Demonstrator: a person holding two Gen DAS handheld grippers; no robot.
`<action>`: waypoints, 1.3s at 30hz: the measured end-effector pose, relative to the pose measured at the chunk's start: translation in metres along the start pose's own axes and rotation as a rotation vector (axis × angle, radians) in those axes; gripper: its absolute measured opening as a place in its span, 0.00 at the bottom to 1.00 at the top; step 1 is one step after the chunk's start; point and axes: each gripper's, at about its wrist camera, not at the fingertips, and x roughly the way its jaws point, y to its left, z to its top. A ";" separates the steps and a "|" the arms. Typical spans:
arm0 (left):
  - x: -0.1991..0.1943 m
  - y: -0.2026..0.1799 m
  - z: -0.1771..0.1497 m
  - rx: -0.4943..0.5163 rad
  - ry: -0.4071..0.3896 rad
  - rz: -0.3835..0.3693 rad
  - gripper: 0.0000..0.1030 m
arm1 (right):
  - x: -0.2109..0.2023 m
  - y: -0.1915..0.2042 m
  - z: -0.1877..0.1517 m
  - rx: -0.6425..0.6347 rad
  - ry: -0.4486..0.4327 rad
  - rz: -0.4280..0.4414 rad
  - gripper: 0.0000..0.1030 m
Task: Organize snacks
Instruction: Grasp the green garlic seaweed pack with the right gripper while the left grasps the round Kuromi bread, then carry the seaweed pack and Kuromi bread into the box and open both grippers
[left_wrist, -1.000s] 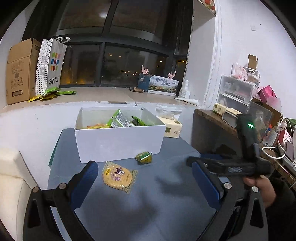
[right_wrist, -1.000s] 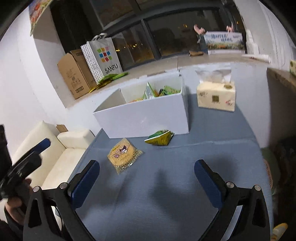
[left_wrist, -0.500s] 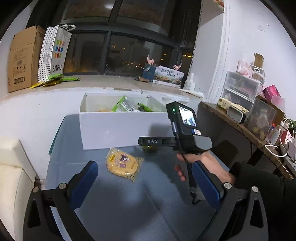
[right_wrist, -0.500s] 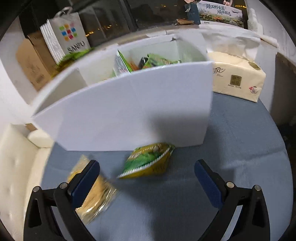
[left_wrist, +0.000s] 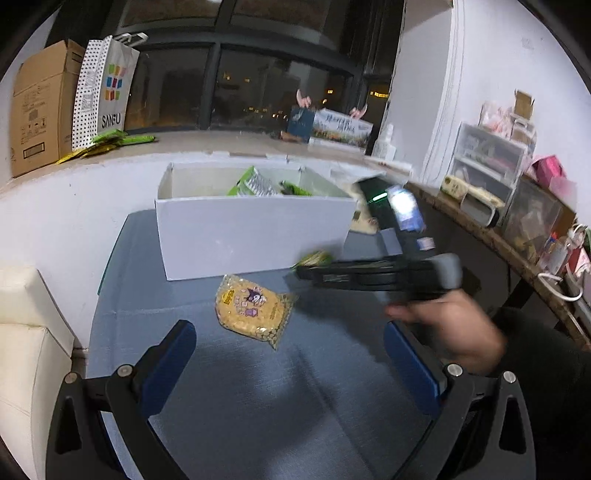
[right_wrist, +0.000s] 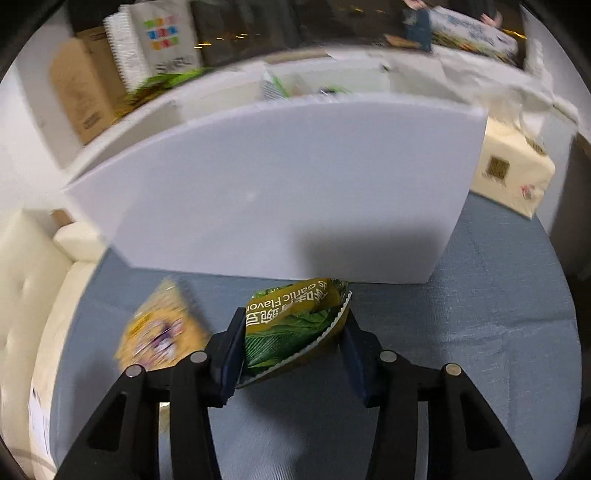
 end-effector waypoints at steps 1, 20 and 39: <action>0.007 0.000 0.001 0.011 0.018 0.001 1.00 | -0.008 0.001 -0.003 -0.016 -0.015 0.006 0.50; 0.172 0.029 0.008 0.214 0.354 0.021 0.98 | -0.184 -0.035 -0.055 -0.025 -0.300 0.148 0.50; 0.040 0.030 0.049 0.030 0.011 -0.061 0.78 | -0.174 -0.027 -0.071 -0.042 -0.264 0.183 0.50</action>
